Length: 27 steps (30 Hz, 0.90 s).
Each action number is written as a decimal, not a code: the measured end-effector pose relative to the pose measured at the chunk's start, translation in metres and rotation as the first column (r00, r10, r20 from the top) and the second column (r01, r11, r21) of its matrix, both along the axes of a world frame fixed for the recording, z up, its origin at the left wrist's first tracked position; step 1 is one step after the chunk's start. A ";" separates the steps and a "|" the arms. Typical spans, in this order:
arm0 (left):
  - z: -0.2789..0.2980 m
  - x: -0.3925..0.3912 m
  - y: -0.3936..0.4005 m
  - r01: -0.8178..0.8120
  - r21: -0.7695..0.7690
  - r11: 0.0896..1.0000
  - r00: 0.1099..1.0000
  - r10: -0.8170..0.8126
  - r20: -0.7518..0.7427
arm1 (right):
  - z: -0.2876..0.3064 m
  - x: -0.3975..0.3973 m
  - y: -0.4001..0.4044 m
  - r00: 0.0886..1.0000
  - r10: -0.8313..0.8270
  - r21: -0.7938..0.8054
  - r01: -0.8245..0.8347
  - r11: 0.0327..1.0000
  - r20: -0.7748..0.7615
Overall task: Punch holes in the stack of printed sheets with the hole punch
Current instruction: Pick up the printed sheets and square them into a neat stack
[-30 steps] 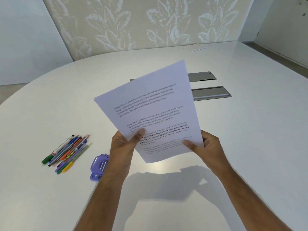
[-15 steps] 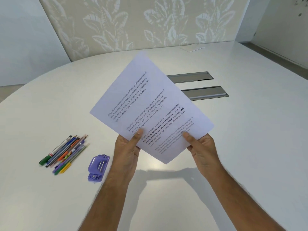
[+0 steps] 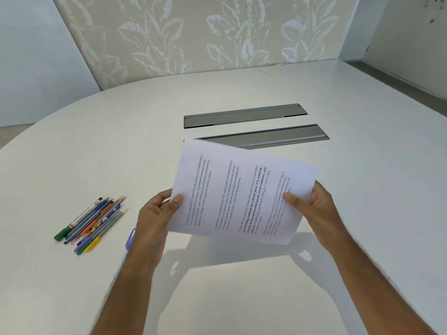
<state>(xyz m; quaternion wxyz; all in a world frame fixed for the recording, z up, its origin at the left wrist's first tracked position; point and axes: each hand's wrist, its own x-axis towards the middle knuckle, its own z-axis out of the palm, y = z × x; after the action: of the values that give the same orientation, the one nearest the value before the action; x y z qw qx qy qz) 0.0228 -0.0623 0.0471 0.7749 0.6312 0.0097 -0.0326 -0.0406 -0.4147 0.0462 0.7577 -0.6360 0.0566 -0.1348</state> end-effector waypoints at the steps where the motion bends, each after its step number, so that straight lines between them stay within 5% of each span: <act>1: 0.001 -0.001 0.001 0.023 0.064 0.998 1.000 -0.024 0.008 | 0.001 -0.001 -0.002 1.000 0.017 -0.012 -0.017 1.000 -0.018; 6: 0.005 -0.003 -0.005 0.114 0.237 0.965 0.992 -0.124 0.032 | 0.004 -0.003 -0.003 0.993 0.068 -0.140 -0.081 0.987 -0.091; 16: 0.021 -0.008 -0.028 -0.078 0.353 0.932 0.961 -0.024 0.275 | 0.025 -0.001 0.003 0.993 -0.106 -0.323 0.120 0.939 0.062; 23: -0.012 -0.012 -0.032 -0.005 0.335 0.942 0.996 -0.023 0.081 | -0.010 -0.002 0.006 0.995 -0.081 -0.285 0.059 0.957 -0.065; 27: -0.008 -0.016 -0.030 -0.042 0.306 0.951 0.994 0.010 0.106 | -0.009 0.000 0.006 0.995 -0.073 -0.305 0.050 0.951 -0.064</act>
<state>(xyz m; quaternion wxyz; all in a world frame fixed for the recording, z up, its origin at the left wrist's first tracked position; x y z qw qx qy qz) 0.0069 -0.0923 0.0396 0.6667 0.7450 -0.0167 0.0122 -0.0402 -0.4091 0.0374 0.6441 -0.7471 0.0830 -0.1418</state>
